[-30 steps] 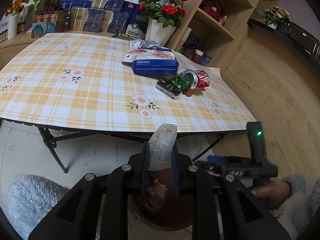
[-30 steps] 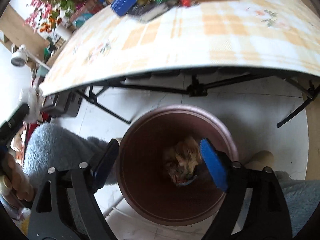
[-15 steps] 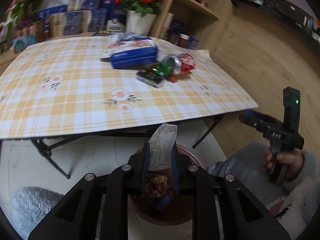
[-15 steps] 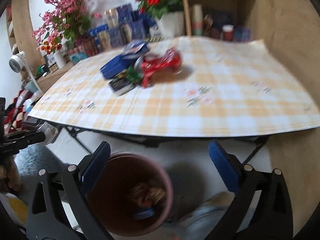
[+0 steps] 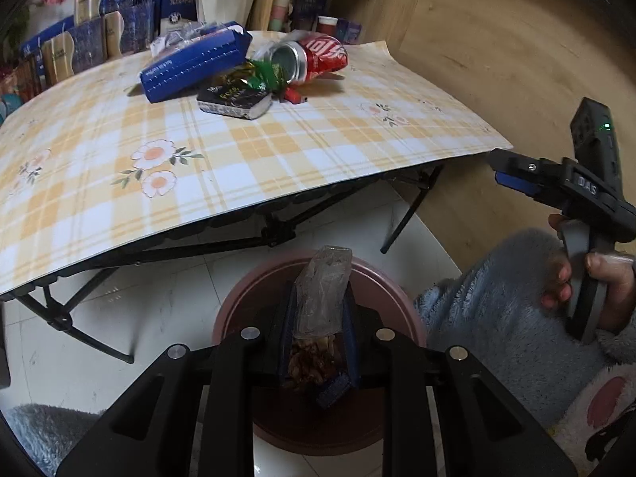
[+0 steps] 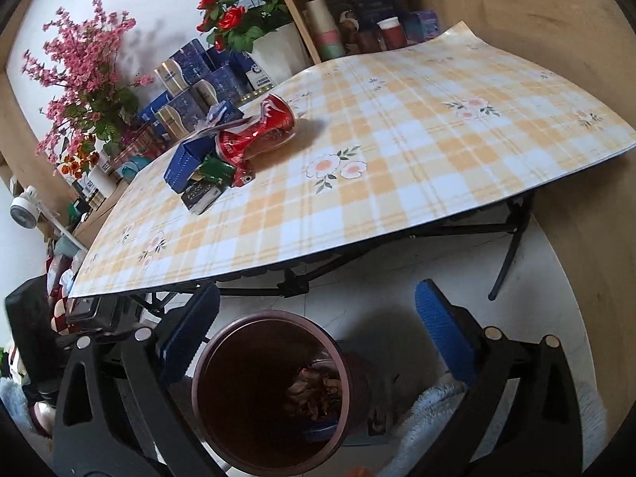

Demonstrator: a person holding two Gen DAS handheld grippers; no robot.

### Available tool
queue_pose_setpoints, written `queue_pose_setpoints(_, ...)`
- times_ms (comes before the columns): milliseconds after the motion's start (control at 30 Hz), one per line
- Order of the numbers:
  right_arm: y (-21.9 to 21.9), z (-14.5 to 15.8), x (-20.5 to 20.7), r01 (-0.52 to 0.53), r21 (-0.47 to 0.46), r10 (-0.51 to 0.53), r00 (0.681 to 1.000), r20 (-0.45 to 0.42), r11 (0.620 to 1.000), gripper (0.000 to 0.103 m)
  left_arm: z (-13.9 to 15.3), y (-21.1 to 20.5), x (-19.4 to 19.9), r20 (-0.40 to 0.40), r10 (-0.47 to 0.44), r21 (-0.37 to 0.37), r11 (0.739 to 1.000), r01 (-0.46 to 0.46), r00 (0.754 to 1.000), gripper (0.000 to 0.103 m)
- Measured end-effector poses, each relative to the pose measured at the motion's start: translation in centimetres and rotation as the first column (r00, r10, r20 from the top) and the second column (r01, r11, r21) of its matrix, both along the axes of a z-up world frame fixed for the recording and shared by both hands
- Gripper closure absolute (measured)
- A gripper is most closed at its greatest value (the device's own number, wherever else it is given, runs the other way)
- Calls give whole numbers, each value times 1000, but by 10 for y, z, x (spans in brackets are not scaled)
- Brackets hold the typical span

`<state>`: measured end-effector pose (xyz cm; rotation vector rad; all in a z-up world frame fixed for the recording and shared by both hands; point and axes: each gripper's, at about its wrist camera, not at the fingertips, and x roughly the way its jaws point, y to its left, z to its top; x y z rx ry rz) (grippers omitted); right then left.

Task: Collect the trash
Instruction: 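Lower the clear plastic wrapper into the brown bin and open the left tool, then reach the right tool to the table and grasp the clear plastic strip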

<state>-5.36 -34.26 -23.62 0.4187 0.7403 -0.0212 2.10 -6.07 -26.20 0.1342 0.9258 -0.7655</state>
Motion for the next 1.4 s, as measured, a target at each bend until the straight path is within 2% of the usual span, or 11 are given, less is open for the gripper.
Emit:
queue_pose_setpoints(400, 11, -4, 9, -37, -44, 36, 999, -33, 998, 6, 2, 13, 6, -18, 38, -34, 999, -39, 999, 80)
queue_pose_setpoints(633, 11, -4, 9, -36, -45, 34, 999, -37, 998, 6, 4, 12, 4, -17, 16, -48, 999, -16, 1000, 78)
queue_pose_setpoints(700, 11, -4, 9, -36, -45, 35, 999, -36, 998, 6, 5, 10, 2, -11, 3, -49, 999, -4, 1000, 74)
queue_pose_setpoints(733, 11, -4, 9, -35, -45, 34, 999, -37, 998, 6, 5, 9, 1, -2, 5, -42, 999, -5, 1000, 63)
queue_pose_setpoints(767, 11, -4, 9, -35, -45, 34, 999, -37, 998, 6, 6, 8, 1, 7, 12, -37, 999, -12, 1000, 47)
queue_pose_setpoints(900, 11, -4, 9, -33, -45, 32, 999, -37, 998, 6, 15, 18, 1, 80, 103, -32, 994, -101, 991, 30)
queue_pose_setpoints(967, 11, -4, 9, -33, -46, 31, 999, -37, 998, 6, 22, 24, 2, 141, 175, -21, 984, -174, 974, 17)
queue_pose_setpoints(1033, 10, -4, 9, -31, -45, 29, 999, -39, 999, 6, 30, 35, 3, 193, 245, -42, 970, -241, 950, 12)
queue_pose_setpoints(1100, 10, -4, 9, -31, -45, 29, 999, -39, 999, 6, 34, 42, 5, 211, 295, -58, 955, -289, 932, 11)
queue_pose_setpoints(1300, 11, -5, 9, -32, -48, 30, 999, -45, 998, 6, 39, 64, 17, 195, 412, -96, 911, -401, 890, 9)
queue_pose_setpoints(1400, 12, -4, 9, -32, -48, 29, 998, -46, 998, 6, 40, 72, 17, 186, 435, -105, 900, -423, 881, 9)
